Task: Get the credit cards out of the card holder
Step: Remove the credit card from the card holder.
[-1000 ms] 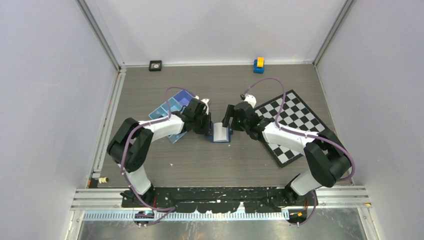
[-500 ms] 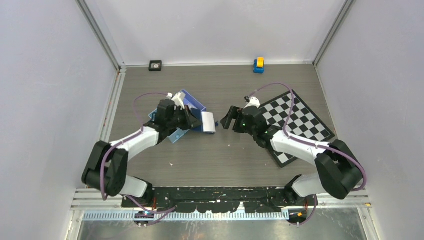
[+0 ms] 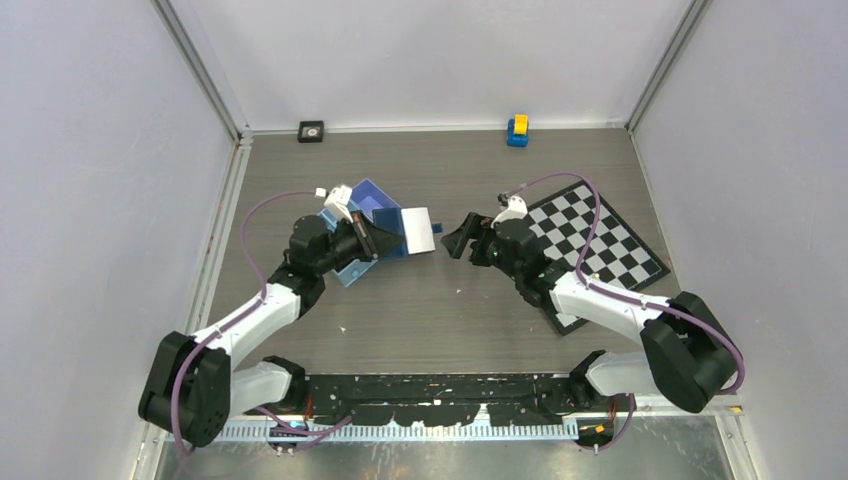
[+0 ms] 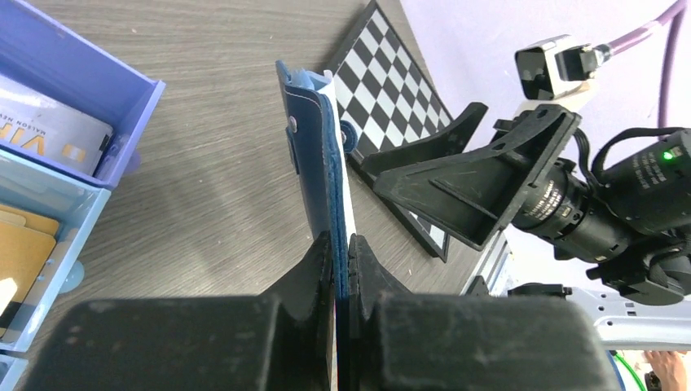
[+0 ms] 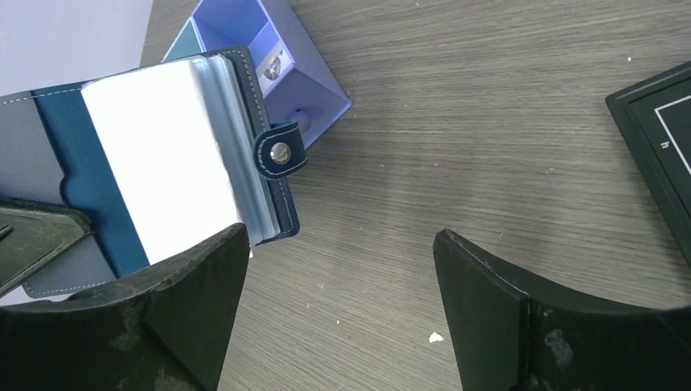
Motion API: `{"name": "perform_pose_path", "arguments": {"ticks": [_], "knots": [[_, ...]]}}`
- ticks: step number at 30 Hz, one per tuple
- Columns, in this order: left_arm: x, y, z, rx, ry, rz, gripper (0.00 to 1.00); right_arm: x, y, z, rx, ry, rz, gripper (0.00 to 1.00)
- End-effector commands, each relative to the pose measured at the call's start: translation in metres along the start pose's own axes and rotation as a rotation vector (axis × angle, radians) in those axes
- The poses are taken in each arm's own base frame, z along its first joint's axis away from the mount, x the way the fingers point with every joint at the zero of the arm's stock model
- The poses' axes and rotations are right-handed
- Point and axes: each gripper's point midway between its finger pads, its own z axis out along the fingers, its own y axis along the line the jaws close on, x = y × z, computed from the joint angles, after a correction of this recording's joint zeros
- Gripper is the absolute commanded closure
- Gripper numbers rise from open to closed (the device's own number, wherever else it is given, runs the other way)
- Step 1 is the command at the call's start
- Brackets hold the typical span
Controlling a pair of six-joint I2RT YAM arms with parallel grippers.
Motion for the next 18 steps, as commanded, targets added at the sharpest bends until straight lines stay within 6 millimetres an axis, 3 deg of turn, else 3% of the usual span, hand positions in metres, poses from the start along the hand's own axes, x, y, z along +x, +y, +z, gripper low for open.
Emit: {"name": "perform_pose_path", "arguments": {"ticks": [1, 5, 11, 15, 18], "knots": [[-0.029, -0.033, -0.007, 0.127, -0.12, 0.064, 1.0, -0.021, 0.024, -0.002, -0.103, -0.067, 0.012, 0.12], [-0.028, -0.042, -0.009, 0.174, -0.117, 0.067, 1.0, -0.015, 0.039, -0.001, -0.181, -0.024, 0.006, 0.13], [-0.029, -0.057, -0.012, 0.251, -0.118, 0.081, 1.0, -0.013, 0.043, 0.0, -0.198, -0.007, 0.003, 0.13], [-0.031, -0.057, -0.015, 0.247, -0.133, 0.084, 1.0, -0.026, 0.013, -0.001, -0.041, -0.076, 0.023, 0.14], [-0.03, -0.055, -0.015, 0.239, -0.133, 0.085, 1.0, -0.031, 0.012, -0.006, -0.05, -0.101, 0.027, 0.14]]}}
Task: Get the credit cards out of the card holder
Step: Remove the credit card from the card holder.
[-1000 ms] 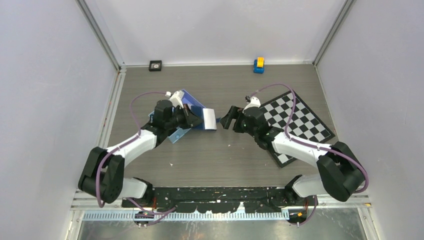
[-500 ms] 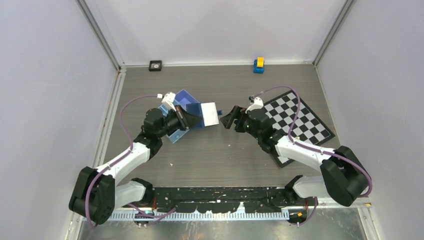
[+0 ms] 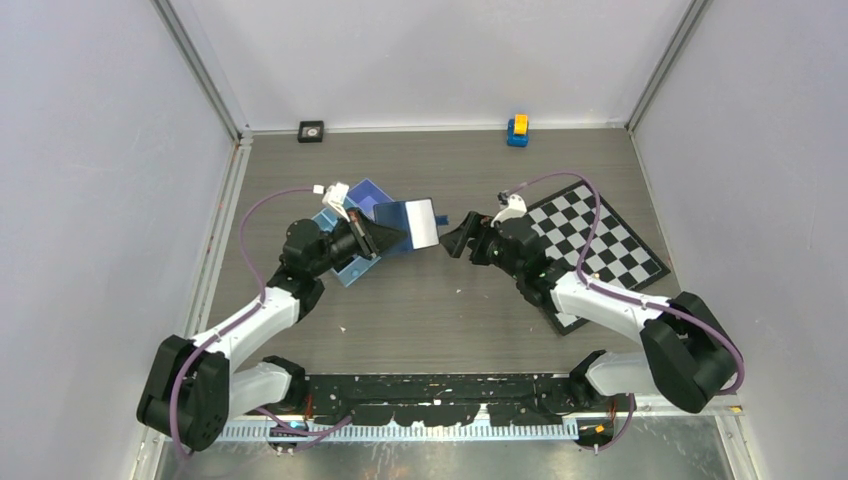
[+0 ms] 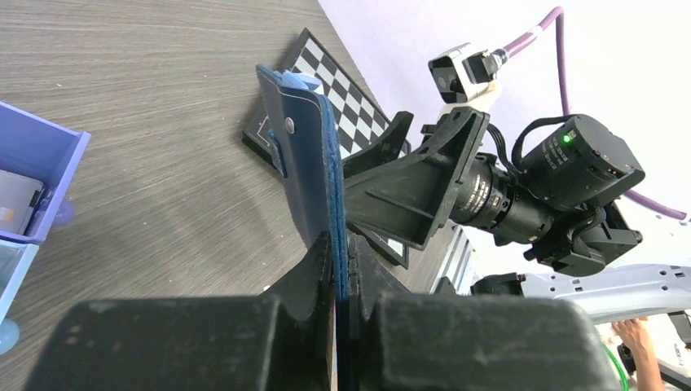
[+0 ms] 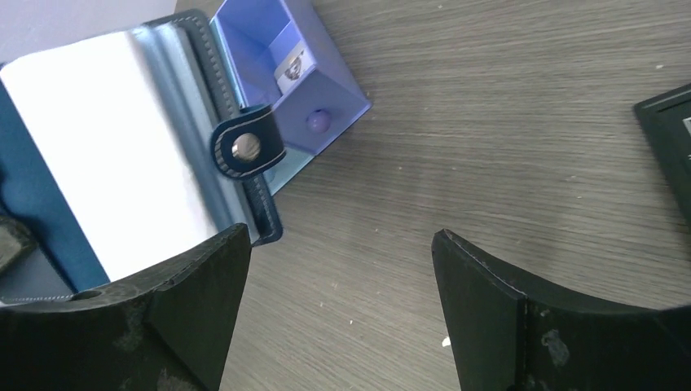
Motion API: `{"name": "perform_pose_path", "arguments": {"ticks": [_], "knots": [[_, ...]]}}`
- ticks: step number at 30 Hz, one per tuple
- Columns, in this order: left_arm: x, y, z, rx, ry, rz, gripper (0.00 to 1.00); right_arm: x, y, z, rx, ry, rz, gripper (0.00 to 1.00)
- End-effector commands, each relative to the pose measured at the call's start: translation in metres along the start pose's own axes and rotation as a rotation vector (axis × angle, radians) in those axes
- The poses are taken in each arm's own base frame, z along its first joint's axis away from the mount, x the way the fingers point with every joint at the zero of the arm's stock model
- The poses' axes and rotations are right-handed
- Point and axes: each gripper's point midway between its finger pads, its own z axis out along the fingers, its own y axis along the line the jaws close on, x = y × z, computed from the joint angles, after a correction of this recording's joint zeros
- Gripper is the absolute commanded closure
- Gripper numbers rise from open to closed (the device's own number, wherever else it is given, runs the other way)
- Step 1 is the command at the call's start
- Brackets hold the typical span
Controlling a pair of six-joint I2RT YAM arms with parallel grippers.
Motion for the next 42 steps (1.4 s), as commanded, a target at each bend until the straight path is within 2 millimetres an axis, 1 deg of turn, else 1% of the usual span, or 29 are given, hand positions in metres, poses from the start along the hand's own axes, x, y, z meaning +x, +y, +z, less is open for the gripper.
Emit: {"name": "perform_pose_path", "arguments": {"ticks": [1, 3, 5, 7, 8, 11, 15, 18, 21, 23, 26, 28, 32, 38, 42], "knots": [[-0.017, -0.022, -0.004, 0.083, -0.063, 0.06, 1.0, -0.029, 0.003, -0.006, 0.008, -0.106, 0.012, 0.14], [-0.016, -0.023, -0.003, 0.095, -0.059, 0.059, 1.0, -0.027, 0.007, -0.004, -0.006, -0.087, 0.009, 0.14], [-0.018, -0.028, -0.001, 0.128, -0.06, 0.059, 1.0, -0.023, 0.009, 0.0, -0.021, -0.065, 0.005, 0.14], [-0.015, -0.036, 0.001, 0.175, -0.034, 0.049, 1.0, -0.021, 0.015, 0.002, -0.055, -0.056, 0.003, 0.15], [-0.014, -0.038, 0.002, 0.191, -0.024, 0.047, 1.0, -0.017, 0.02, 0.001, -0.088, -0.034, -0.001, 0.15], [-0.012, -0.033, 0.006, 0.18, -0.013, 0.03, 1.0, -0.018, 0.034, -0.004, -0.163, -0.041, -0.006, 0.15], [-0.009, -0.021, 0.009, 0.129, 0.002, 0.019, 1.0, -0.024, 0.04, -0.013, -0.197, -0.071, -0.012, 0.15], [-0.009, -0.019, 0.009, 0.117, 0.003, 0.018, 1.0, -0.023, 0.045, -0.016, -0.225, -0.069, -0.017, 0.15], [-0.01, -0.027, 0.01, 0.163, 0.009, 0.017, 1.0, -0.017, 0.056, -0.014, -0.287, -0.026, -0.013, 0.15], [-0.009, -0.036, 0.01, 0.216, 0.022, 0.005, 1.0, -0.012, 0.06, -0.009, -0.307, 0.005, 0.005, 0.13], [-0.009, -0.045, 0.01, 0.282, 0.018, -0.004, 1.0, -0.008, 0.055, -0.003, -0.299, 0.024, 0.04, 0.1], [-0.01, -0.049, 0.009, 0.307, 0.017, -0.005, 1.0, -0.008, 0.055, -0.001, -0.317, 0.041, 0.065, 0.09], [-0.009, -0.051, 0.008, 0.32, 0.021, -0.006, 1.0, -0.007, 0.065, -0.002, -0.401, 0.055, 0.105, 0.09], [-0.008, -0.045, 0.013, 0.295, 0.032, -0.032, 1.0, -0.013, 0.085, -0.017, -0.562, 0.027, 0.13, 0.09], [-0.004, -0.034, 0.017, 0.253, 0.046, -0.049, 1.0, -0.011, 0.088, -0.017, -0.583, 0.041, 0.121, 0.09]]}}
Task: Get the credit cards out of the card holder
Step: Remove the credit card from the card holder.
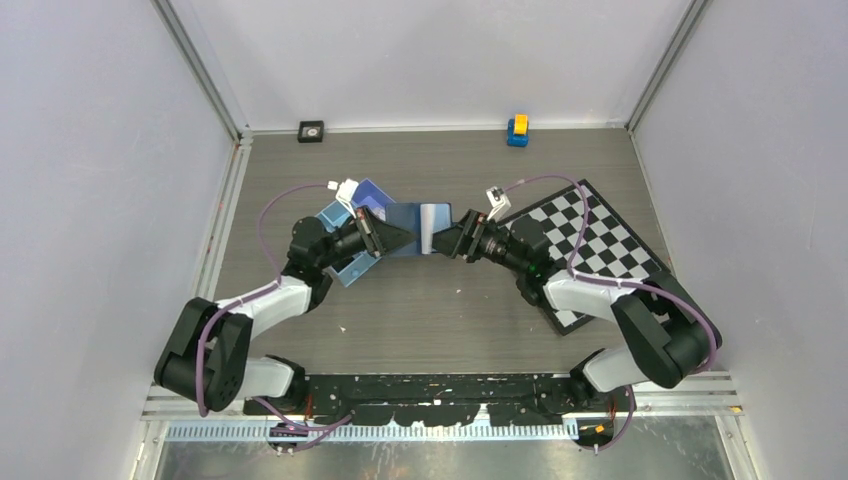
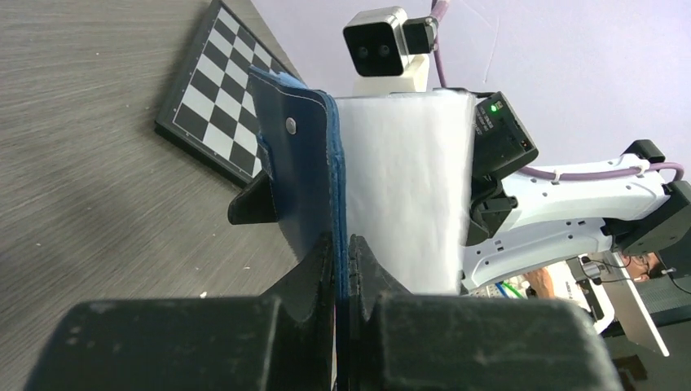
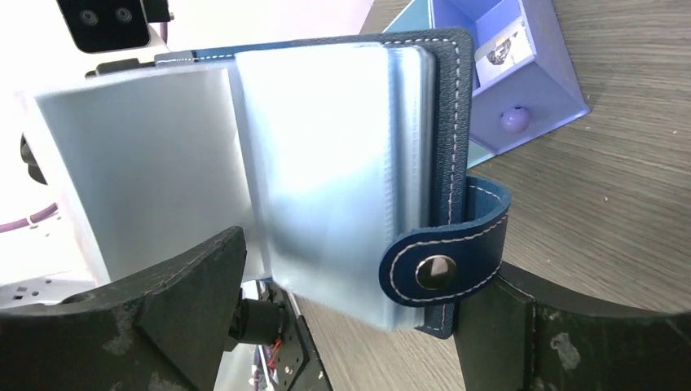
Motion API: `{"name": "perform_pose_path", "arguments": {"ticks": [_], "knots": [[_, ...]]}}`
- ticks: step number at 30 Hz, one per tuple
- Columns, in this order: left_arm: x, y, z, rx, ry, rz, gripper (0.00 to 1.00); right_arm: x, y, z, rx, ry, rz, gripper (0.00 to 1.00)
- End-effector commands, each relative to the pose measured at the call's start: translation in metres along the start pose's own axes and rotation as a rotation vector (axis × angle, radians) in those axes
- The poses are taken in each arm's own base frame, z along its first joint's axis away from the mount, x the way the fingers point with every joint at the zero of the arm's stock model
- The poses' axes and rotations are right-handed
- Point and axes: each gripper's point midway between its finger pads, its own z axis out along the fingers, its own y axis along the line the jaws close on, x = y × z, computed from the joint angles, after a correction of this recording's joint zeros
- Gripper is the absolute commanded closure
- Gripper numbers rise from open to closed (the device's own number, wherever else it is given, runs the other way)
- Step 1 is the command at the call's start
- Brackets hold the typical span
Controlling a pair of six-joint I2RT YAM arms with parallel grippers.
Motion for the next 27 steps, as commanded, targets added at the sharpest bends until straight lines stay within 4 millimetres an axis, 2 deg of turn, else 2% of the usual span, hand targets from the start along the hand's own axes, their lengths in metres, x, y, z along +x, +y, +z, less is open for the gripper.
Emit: {"name": "perform_pose_path", "arguments": {"ticks": [1, 6, 11, 17, 21, 25, 27], "knots": [[-0.014, -0.014, 0.007, 0.052, -0.017, 0.054, 1.0, -0.009, 0.027, 0.002, -0.124, -0.016, -0.025, 0.09], [-0.015, -0.019, 0.008, 0.081, -0.019, 0.045, 1.0, -0.005, 0.028, 0.009, -0.154, 0.009, 0.005, 0.09], [-0.013, -0.017, 0.011, 0.107, -0.007, 0.019, 1.0, -0.008, 0.042, 0.004, -0.231, -0.011, 0.01, 0.09], [-0.006, 0.009, 0.013, 0.002, 0.003, 0.012, 1.0, -0.013, 0.045, -0.005, -0.211, -0.039, -0.046, 0.22], [-0.003, 0.02, 0.016, -0.025, 0.012, -0.012, 1.0, -0.013, 0.042, -0.005, -0.176, -0.032, -0.064, 0.4], [0.002, 0.04, 0.019, -0.096, 0.036, -0.037, 1.0, -0.015, 0.042, -0.006, -0.173, -0.043, -0.068, 0.41], [0.004, 0.047, 0.019, -0.137, 0.047, -0.044, 1.0, -0.015, 0.041, -0.006, -0.162, -0.045, -0.074, 0.46]]}}
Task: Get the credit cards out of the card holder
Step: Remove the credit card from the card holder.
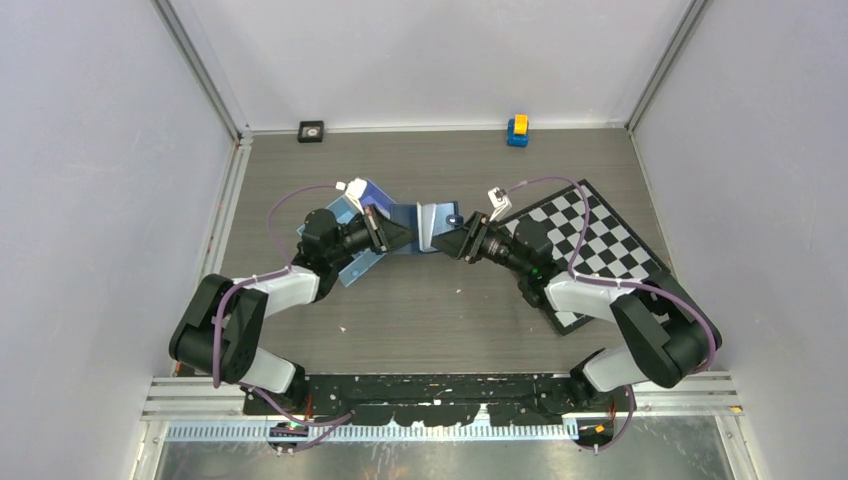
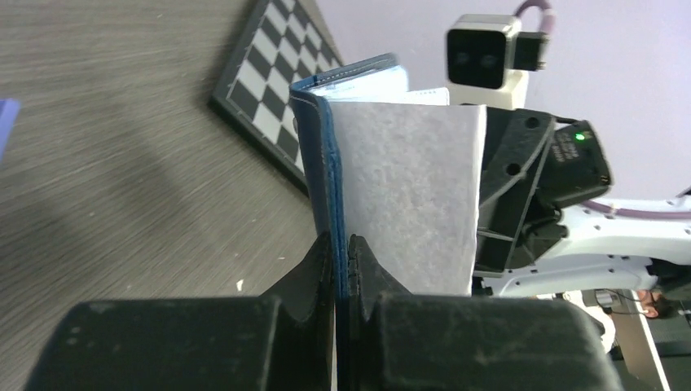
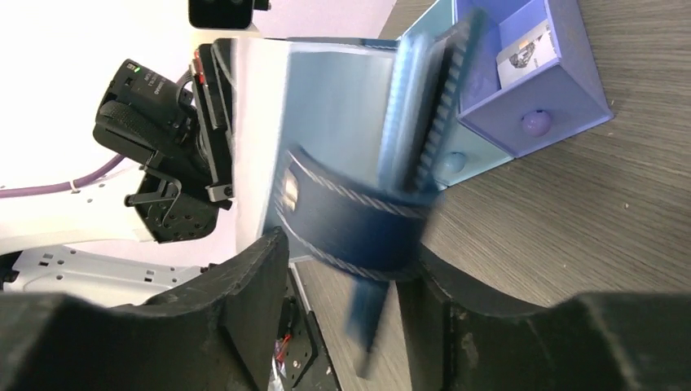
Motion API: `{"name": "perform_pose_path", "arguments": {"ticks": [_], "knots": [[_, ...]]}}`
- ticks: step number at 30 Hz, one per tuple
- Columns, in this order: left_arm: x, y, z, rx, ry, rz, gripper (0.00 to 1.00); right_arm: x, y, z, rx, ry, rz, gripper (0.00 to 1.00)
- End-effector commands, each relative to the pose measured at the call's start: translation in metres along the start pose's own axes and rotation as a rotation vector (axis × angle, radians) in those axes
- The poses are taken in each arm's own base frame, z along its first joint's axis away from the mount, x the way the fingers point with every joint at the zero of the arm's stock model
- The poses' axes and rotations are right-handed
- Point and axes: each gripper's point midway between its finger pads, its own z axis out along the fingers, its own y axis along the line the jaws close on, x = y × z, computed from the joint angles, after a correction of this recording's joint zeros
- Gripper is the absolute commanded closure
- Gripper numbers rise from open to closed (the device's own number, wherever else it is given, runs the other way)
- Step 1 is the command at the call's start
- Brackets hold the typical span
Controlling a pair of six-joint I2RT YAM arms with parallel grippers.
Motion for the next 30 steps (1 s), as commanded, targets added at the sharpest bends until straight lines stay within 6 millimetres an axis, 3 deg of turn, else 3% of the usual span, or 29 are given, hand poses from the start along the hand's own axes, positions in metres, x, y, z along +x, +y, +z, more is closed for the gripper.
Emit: {"name": "perform_pose_path", "arguments": {"ticks": [1, 5, 8, 14, 19, 23, 28, 30], "knots": [[-0.005, 0.009, 0.006, -0.059, 0.015, 0.03, 1.0, -0.016, 0.027, 0.0, -0.07, -0.043, -0.077, 0.51], [-0.004, 0.012, 0.006, -0.077, 0.017, 0.027, 0.84, -0.016, 0.013, 0.002, 0.027, -0.032, -0.106, 0.75], [-0.002, 0.011, 0.007, -0.075, 0.025, 0.028, 0.67, -0.01, -0.003, 0.005, 0.152, 0.007, -0.152, 0.85], [0.012, 0.011, 0.015, -0.097, 0.074, 0.05, 0.43, 0.0, -0.009, 0.01, 0.251, 0.035, -0.234, 0.91], [0.016, 0.012, 0.016, -0.156, 0.079, 0.096, 0.03, 0.004, -0.014, 0.013, 0.335, 0.046, -0.296, 0.93], [0.018, 0.017, 0.015, -0.211, 0.085, 0.122, 0.0, 0.011, -0.01, 0.018, 0.34, 0.071, -0.327, 0.92], [0.022, 0.028, 0.017, -0.252, 0.107, 0.097, 0.16, 0.011, -0.008, 0.016, 0.335, 0.052, -0.325, 0.92], [0.022, 0.029, 0.018, -0.248, 0.109, 0.089, 0.16, 0.008, -0.006, 0.014, 0.333, 0.028, -0.316, 0.92]]}}
